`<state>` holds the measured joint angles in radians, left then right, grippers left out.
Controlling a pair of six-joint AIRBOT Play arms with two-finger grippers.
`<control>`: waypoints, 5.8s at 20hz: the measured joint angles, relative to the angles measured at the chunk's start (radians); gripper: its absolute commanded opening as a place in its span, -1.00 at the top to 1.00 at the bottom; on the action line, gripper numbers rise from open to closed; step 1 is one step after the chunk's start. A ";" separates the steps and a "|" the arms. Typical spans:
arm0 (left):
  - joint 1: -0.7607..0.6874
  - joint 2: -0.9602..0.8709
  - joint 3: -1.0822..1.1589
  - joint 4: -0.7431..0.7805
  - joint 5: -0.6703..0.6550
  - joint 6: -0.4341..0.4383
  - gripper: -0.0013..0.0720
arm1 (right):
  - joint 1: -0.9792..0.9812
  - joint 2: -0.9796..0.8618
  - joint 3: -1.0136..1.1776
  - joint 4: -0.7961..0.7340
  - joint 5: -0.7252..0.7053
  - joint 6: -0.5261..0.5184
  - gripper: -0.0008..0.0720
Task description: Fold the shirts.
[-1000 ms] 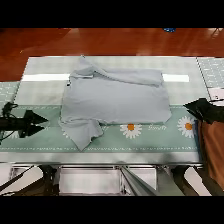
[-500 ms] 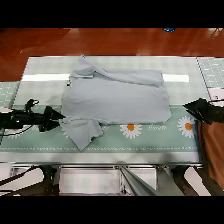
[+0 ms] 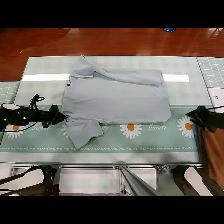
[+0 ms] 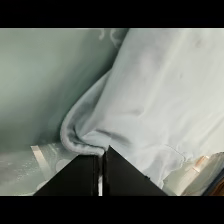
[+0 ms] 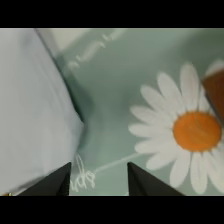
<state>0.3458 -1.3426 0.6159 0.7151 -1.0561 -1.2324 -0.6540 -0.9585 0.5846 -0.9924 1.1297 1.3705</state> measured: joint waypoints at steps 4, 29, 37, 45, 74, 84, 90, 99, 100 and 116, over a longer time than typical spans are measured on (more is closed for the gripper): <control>-0.003 0.000 0.006 -0.011 -0.013 0.014 0.90 | 0.065 -0.129 -0.027 0.047 0.020 -0.014 -0.13; -0.002 0.208 0.955 -0.303 -0.072 0.014 0.91 | 0.444 -0.247 1.297 0.021 0.116 0.035 0.93; -0.002 0.443 1.353 0.095 -0.159 -0.097 0.91 | 0.444 0.113 1.386 -0.146 0.239 0.053 0.93; -0.089 0.686 1.369 0.456 -0.269 -0.191 0.91 | 0.444 0.285 1.380 -0.309 0.418 0.146 0.93; -0.175 -0.570 1.114 0.092 0.011 -0.280 0.91 | 0.443 -0.954 1.197 0.082 0.012 0.052 0.93; -0.144 -0.526 1.088 0.286 -0.391 -0.143 0.91 | 0.409 -0.944 1.205 -0.058 0.351 0.025 0.93; -0.169 -0.523 0.998 0.377 -0.442 -0.133 0.91 | 0.418 -0.941 1.099 -0.120 0.399 0.025 0.93; -0.174 -0.523 0.978 0.416 -0.489 -0.137 -0.42 | 0.431 -0.940 1.028 -0.191 0.394 0.063 -0.17; -0.173 -0.519 0.978 0.417 -0.496 -0.138 -0.42 | 0.429 -0.935 1.027 -0.189 0.400 0.071 -0.17; 0.362 0.220 0.019 0.281 -0.331 -0.066 -0.42 | 0.210 -0.160 0.193 0.072 0.008 -0.084 -0.16</control>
<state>0.7074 -1.1229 0.6350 0.9962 -1.3872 -1.2984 -0.4438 -1.1187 0.7780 -0.9207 1.1374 1.2869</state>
